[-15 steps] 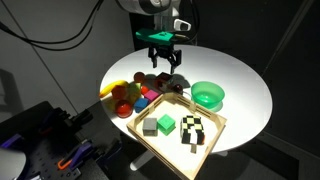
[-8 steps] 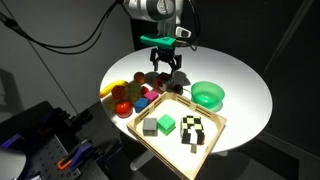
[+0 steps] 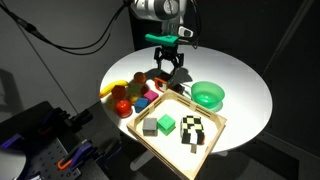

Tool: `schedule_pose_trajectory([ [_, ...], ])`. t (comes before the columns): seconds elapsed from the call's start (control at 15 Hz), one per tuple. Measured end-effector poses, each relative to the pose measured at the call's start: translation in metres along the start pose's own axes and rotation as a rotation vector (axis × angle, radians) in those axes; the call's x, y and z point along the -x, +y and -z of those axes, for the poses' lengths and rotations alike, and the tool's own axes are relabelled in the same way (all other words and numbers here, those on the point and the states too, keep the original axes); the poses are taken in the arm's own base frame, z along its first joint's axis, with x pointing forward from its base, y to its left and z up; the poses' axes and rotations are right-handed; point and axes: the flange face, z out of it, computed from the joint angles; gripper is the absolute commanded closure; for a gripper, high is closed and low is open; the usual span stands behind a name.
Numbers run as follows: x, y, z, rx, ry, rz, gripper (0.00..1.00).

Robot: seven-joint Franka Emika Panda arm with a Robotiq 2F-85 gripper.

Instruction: Put the orange pushy cube in the crate

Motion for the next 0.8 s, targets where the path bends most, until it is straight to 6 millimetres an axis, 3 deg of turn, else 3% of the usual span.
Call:
schedule_pose_trajectory([
  [0.8, -0.031, -0.033, 0.004, 0.005, -0.019, 0.031, 0.00],
])
